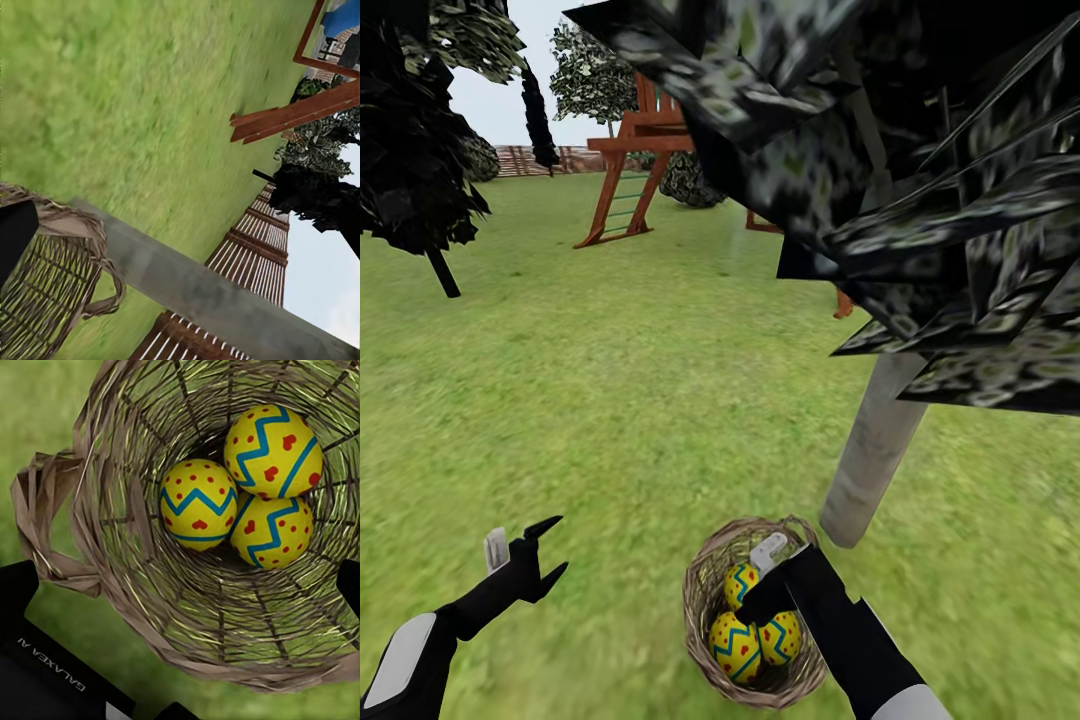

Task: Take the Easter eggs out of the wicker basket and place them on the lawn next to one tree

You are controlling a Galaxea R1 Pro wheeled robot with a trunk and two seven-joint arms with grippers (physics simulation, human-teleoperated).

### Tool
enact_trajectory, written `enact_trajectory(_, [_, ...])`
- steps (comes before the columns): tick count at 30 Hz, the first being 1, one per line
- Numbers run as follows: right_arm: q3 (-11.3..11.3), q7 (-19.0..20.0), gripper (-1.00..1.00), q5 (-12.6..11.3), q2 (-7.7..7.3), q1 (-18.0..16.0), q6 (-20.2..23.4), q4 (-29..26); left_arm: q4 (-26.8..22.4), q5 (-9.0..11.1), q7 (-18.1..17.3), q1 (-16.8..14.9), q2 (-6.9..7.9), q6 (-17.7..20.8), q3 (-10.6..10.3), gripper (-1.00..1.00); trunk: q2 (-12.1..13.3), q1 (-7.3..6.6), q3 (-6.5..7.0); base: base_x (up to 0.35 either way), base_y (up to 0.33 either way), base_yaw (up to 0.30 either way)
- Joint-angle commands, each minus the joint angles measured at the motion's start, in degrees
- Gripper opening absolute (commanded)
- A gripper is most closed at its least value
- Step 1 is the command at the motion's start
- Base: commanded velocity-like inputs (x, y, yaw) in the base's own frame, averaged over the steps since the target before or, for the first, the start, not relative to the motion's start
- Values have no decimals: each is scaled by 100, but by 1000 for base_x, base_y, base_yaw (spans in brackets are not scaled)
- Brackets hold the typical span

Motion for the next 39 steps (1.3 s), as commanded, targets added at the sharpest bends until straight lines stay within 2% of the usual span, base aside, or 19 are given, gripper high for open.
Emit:
enact_trajectory(1, [1,49,100,60,1,-3,15,-5,0,13,9,-5,-2,32,14,100,-44,22,-23,0,0,0])
enact_trajectory(21, [-7,47,100,70,23,-34,31,-21,0,13,9,-5,-10,36,13,100,-846,461,-382,0,0,0])
enact_trajectory(26, [-8,48,100,31,48,-511,102,154,-8,6,9,-5,-5,33,13,100,-1047,571,-472,0,0,0])
enact_trajectory(30, [-8,48,100,21,56,-888,110,670,-9,4,9,-5,-13,29,13,100,-1207,659,-544,0,0,0])
enact_trajectory(33, [-13,46,100,16,85,-1197,116,1023,-13,0,9,-5,-107,23,9,100,-1327,725,-598,0,0,0])
enact_trajectory(39, [-18,47,100,10,120,-1486,108,1806,-20,-11,9,-5,-215,21,5,100,-1568,857,-705,0,0,0])
